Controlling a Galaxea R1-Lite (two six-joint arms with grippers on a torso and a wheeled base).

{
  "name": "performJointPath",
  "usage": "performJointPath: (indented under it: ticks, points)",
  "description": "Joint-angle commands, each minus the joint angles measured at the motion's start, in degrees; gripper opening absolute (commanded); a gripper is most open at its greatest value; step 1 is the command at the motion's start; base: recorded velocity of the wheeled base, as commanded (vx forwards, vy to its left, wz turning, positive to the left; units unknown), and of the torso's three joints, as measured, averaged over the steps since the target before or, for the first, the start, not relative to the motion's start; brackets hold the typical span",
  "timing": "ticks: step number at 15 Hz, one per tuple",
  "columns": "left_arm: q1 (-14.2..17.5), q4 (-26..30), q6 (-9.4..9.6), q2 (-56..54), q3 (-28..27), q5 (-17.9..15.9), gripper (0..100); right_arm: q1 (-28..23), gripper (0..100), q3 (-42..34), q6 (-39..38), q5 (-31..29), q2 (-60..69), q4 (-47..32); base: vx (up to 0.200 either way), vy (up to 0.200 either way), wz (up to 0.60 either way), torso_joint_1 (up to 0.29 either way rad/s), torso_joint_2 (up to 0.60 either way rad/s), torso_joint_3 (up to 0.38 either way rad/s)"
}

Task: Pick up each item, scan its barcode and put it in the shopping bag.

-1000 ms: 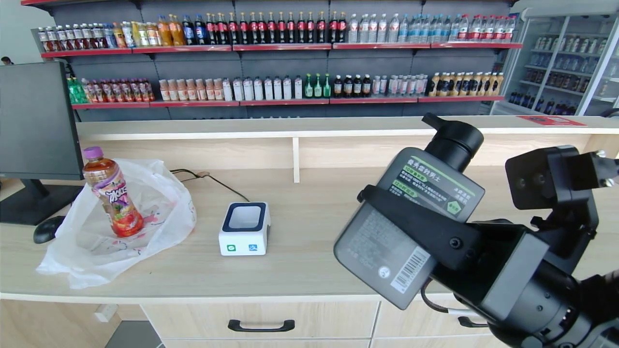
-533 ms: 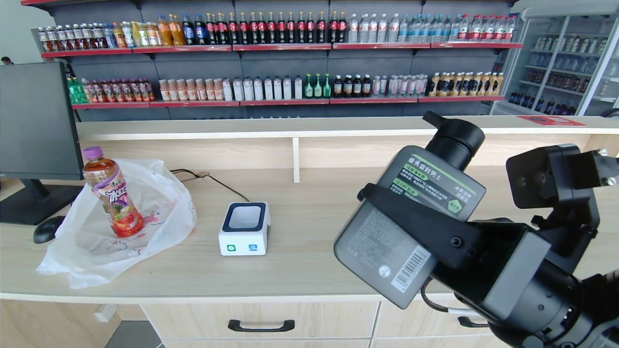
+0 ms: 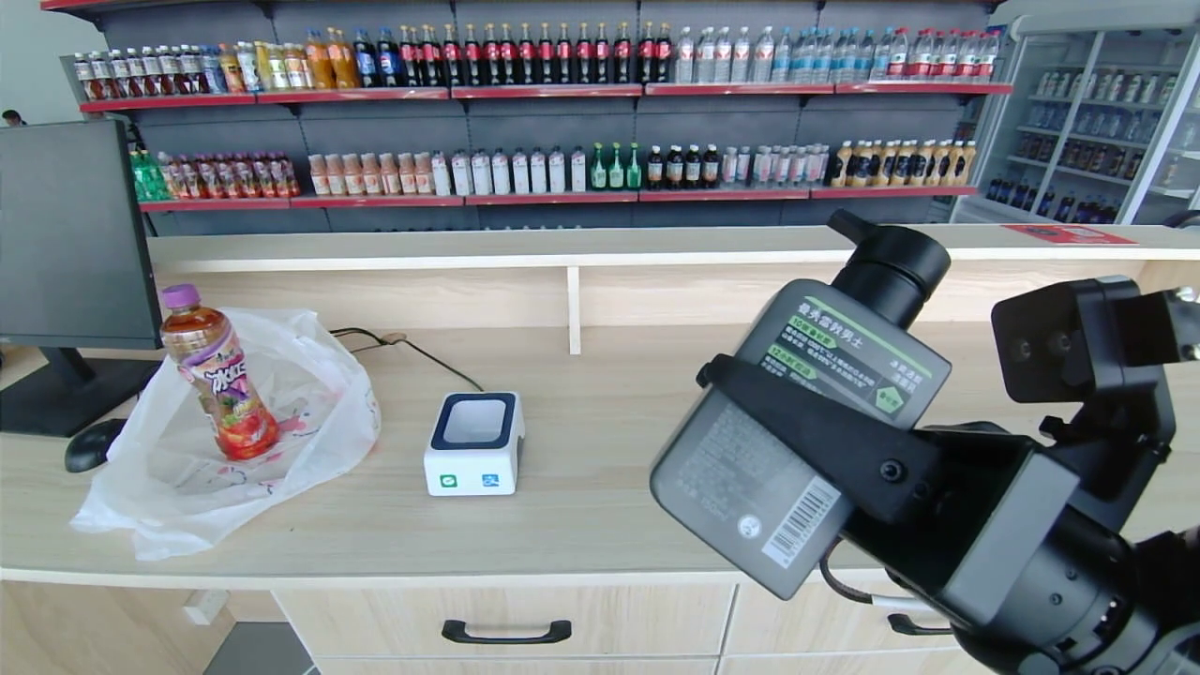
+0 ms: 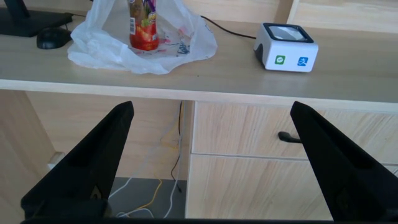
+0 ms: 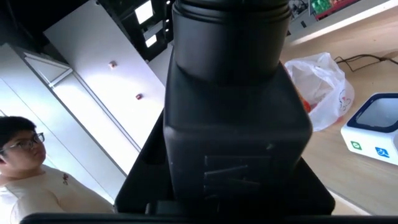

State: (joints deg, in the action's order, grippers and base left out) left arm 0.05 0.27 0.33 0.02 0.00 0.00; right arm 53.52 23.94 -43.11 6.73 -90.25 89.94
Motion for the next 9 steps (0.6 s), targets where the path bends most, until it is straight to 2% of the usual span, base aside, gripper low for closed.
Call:
performJointPath:
  ticks: [1, 6, 9]
  points:
    - [0.04, 0.0, 0.02, -0.02, 0.0, 0.0, 100, 0.1, 0, -0.39, 0.39, 0.04, -0.19, 0.06, 0.0, 0.0, 0.0, 0.0, 0.0, 0.0]
    - [0.04, 0.0, 0.02, -0.02, 0.0, 0.0, 100, -0.17, 0, -0.56, 1.71, 0.04, -0.46, 0.06, 0.0, 0.0, 0.0, 0.0, 0.0, 0.0]
    - [-0.05, 0.0, 0.02, -0.02, 0.0, 0.0, 100, -4.03, 0, -0.83, 9.0, 3.47, -2.48, 0.06, 0.0, 0.0, 0.0, 0.0, 0.0, 0.0]
